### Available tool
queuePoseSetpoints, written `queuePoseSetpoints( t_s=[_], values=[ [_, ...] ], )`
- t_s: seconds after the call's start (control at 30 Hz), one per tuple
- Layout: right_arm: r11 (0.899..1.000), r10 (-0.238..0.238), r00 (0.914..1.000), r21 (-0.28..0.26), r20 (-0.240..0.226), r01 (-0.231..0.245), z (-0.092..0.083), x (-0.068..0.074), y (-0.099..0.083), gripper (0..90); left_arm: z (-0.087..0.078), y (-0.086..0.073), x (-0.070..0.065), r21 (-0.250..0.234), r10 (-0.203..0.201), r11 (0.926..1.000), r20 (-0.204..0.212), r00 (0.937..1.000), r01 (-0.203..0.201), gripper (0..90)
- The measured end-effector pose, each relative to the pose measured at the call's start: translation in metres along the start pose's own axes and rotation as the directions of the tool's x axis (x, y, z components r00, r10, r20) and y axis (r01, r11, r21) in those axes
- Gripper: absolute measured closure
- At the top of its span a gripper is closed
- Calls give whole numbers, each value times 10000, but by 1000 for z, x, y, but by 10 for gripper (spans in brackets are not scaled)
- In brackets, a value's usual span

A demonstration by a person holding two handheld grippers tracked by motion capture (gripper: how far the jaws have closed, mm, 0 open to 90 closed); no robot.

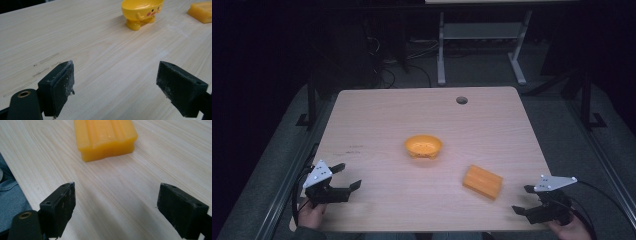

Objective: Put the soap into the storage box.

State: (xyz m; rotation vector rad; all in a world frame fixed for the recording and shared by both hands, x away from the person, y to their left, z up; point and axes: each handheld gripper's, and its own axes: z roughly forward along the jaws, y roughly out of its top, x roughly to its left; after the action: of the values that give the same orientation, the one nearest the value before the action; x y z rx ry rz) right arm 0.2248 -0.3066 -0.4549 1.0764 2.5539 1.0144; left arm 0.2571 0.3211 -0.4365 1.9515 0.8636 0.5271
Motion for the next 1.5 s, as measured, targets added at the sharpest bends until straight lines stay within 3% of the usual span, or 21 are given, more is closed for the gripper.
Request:
queuePoseSetpoints(
  t_s=[0.5,1.0,1.5],
  values=[
    [9980,-524,9986,347,-55,525,2,0,24,151,0,0,-1,-7,7,10000,44,10000,-7,143],
    [9906,-1059,9938,839,-344,1084,16,1,55,151,0,0,0,-42,-38,10000,84,10000,38,143],
    [9845,-1484,9873,858,-563,1528,24,2,77,151,1,1,-2,-106,23,9999,149,9999,-22,143]
  ],
)
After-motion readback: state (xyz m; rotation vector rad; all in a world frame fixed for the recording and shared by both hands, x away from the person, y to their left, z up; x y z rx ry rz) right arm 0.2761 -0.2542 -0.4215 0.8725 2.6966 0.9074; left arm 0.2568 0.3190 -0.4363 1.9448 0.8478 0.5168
